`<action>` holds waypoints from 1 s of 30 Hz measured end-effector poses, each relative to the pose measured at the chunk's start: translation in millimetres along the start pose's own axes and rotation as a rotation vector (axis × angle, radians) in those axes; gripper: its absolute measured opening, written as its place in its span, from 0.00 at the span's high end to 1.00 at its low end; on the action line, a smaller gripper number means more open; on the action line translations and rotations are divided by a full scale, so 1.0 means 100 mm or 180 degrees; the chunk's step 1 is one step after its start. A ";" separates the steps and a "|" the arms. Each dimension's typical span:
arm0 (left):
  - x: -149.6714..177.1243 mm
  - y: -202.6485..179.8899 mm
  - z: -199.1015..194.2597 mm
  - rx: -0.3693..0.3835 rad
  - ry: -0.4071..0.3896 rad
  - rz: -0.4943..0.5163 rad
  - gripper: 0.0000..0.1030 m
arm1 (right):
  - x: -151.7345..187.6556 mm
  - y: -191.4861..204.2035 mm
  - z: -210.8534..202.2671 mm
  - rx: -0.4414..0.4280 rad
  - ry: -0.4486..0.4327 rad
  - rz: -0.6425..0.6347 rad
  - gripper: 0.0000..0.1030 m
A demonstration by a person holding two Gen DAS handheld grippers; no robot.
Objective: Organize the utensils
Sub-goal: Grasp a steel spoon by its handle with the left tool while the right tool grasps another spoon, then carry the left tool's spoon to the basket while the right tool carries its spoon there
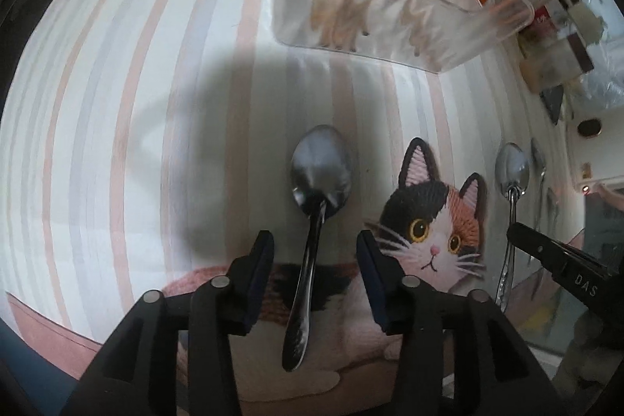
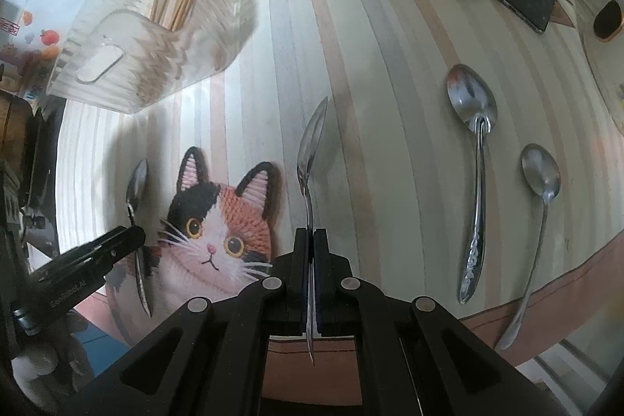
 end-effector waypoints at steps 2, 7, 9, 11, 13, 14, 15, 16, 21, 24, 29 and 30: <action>-0.03 -0.06 0.01 -0.0147 -0.0036 0.0099 0.61 | 0.00 0.01 0.05 0.0015 0.0018 0.0005 0.98; -0.06 -0.15 0.06 -0.0340 -0.0065 0.0251 0.96 | 0.03 0.00 0.08 0.0024 0.0020 0.0012 0.98; -0.03 -0.13 0.03 -0.0341 -0.0084 0.0239 0.96 | 0.02 -0.01 0.05 0.0025 -0.0011 0.0010 0.98; 0.00 -0.09 -0.04 -0.0315 -0.0119 0.0198 0.96 | 0.00 0.00 0.00 0.0010 -0.0040 0.0010 0.98; 0.02 -0.05 -0.14 -0.0302 -0.0181 0.0161 0.96 | -0.03 0.01 -0.05 -0.0020 -0.0078 0.0026 0.98; 0.02 -0.04 -0.20 -0.0291 -0.0227 0.0139 0.96 | -0.04 0.01 -0.08 -0.0042 -0.0101 0.0032 0.98; 0.05 -0.01 -0.27 -0.0276 -0.0260 0.0121 0.96 | -0.03 -0.02 -0.11 -0.0060 -0.0119 0.0035 0.98; 0.05 0.02 -0.34 -0.0271 -0.0298 0.0091 0.96 | -0.03 -0.01 -0.14 -0.0080 -0.0140 0.0039 0.98; -0.02 0.12 -0.78 -0.0221 -0.0560 -0.0052 0.96 | -0.12 0.05 -0.44 -0.0228 -0.0285 0.0036 0.98; -0.10 0.16 -1.12 -0.0197 -0.0753 -0.0112 0.96 | -0.21 0.15 -0.64 -0.0311 -0.0396 0.0009 0.98; -0.41 0.13 -1.62 -0.0135 -0.1079 -0.0118 0.96 | -0.47 0.33 -1.10 -0.0489 -0.0645 -0.0074 0.98; -0.48 0.11 -1.67 -0.0109 -0.1122 -0.0117 0.96 | -0.52 0.39 -1.17 -0.0516 -0.0691 -0.0086 0.98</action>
Point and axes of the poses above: each gripper's, at about its wrist camera, not at the fingertips, and z roughly the way its jaws point, y to its left, x to its underside, the point moved 10 cm from there along z, roughly the way its jaws point, and after that the axes turned 6 degrees about y, right-handed, at the moved point
